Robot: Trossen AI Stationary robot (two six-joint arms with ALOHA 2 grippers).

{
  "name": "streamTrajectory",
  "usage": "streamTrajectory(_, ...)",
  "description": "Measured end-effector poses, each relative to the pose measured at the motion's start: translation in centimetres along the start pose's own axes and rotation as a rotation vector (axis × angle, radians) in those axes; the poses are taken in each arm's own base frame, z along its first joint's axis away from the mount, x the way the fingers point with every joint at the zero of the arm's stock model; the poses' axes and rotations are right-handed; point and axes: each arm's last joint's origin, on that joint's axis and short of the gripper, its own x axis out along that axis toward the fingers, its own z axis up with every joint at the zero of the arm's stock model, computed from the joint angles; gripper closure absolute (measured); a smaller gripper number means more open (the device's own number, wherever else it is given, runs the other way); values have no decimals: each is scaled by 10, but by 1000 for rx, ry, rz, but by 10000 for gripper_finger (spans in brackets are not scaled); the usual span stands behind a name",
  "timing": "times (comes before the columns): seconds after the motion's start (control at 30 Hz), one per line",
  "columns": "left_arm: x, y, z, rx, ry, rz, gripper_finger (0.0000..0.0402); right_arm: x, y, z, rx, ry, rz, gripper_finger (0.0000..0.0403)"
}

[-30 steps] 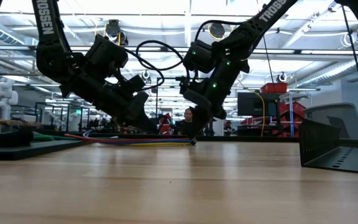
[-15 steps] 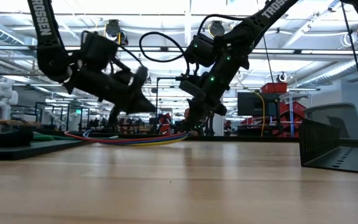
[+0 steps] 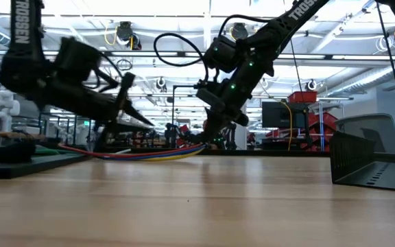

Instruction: Ziptie cables

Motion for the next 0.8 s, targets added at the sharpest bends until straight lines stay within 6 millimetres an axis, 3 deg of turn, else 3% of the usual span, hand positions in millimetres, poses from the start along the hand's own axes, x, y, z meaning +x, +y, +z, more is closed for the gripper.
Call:
streamTrajectory(0.1, -1, -4, 0, -29, -105, -20, 315, 0, 1, 2, 0, -24, 6, 403)
streamTrajectory(0.4, 42, -29, 7, 136, -97, 98, 212, -1, 2, 6, 1, -63, 15, 402)
streamTrajectory(0.8, 51, -27, 10, -22, -180, 169, 191, -1, 3, 10, 3, -105, 24, 402)
